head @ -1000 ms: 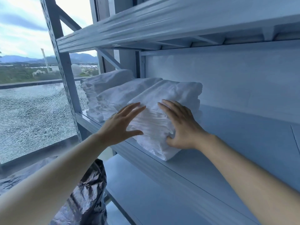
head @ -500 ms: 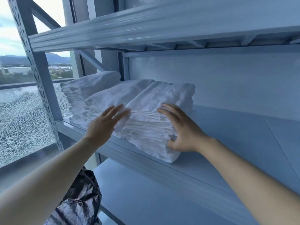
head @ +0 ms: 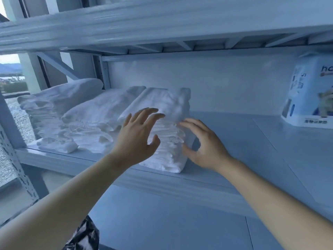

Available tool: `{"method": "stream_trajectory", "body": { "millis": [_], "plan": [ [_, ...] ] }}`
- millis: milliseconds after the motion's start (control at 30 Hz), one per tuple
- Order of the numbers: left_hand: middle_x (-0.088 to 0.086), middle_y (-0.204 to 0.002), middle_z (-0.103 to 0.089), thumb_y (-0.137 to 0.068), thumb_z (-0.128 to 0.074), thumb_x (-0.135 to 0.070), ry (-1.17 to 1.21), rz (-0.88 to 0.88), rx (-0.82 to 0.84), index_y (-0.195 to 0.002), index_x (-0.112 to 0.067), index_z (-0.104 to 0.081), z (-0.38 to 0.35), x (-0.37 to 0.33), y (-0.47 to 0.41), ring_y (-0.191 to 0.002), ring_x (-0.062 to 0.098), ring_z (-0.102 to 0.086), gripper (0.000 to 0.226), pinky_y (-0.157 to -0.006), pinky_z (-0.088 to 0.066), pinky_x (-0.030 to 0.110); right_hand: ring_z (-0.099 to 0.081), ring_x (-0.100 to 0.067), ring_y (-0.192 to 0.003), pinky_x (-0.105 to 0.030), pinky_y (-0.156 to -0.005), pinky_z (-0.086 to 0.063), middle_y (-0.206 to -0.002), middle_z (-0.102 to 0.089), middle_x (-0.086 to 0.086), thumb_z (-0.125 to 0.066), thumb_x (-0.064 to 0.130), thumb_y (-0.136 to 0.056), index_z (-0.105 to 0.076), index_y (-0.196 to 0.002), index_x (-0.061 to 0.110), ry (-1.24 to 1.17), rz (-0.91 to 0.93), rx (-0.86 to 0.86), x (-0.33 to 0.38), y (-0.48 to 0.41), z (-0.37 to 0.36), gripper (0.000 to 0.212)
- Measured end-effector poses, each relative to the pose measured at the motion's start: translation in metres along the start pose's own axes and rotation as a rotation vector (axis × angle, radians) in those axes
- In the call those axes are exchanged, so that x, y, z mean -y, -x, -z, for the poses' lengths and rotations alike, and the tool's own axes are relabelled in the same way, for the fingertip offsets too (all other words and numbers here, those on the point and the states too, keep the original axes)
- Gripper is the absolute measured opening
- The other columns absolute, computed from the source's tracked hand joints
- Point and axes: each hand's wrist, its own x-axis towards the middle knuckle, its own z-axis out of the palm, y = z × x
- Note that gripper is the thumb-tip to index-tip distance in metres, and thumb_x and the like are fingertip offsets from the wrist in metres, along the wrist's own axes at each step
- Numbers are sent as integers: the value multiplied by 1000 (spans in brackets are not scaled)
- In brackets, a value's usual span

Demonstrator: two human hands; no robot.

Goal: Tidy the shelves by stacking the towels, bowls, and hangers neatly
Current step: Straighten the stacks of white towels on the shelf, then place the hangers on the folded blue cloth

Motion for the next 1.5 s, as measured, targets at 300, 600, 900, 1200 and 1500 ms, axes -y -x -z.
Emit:
{"method": "stream_trajectory", "body": {
  "millis": [300,600,900,1200,1500],
  "plan": [
    [-4,-118,-58,-76,-41,-36,160,-207,1,-115,-24,-60,-43,-103,-40,-109,21,-55,45,-100,-27,66,-55,-8,-109,-21,-89,-43,-114,-61,11,-61,23,-83,-61,-114,22,240,-231,-112,-22,76,88,30],
    [-5,-115,-59,-80,-57,-25,449,-455,53,-114,-22,-61,-92,-275,-74,-90,18,-60,34,-72,-39,25,-56,-8,-106,-28,-91,-46,-108,-63,13,-61,21,-84,-64,-108,22,422,-463,-222,-54,189,215,24],
    [-12,-108,-62,-82,-61,-28,642,-543,120,-110,-28,-61,-124,-487,-96,-57,3,-38,28,-59,-33,22,-56,-8,-103,-27,-86,-47,-107,-64,12,-61,26,-86,-65,-107,22,567,-606,-348,-83,315,368,22],
    [-17,-103,-60,-82,-59,-29,837,-598,176,-109,-31,-59,-144,-680,-108,-90,10,-60,27,-61,-40,22,-55,-7,-105,-29,-86,-47,-107,-63,12,-58,31,-88,-63,-108,23,681,-753,-414,-98,436,498,22],
    [-18,-103,-60,-81,-58,-30,901,-729,195,-106,-31,-60,-161,-802,-123,-92,10,-59,25,-66,-49,28,-54,-6,-105,-18,-85,-40,-109,-63,13,-59,26,-88,-63,-109,22,760,-848,-447,-125,510,578,22]
  ]
}}
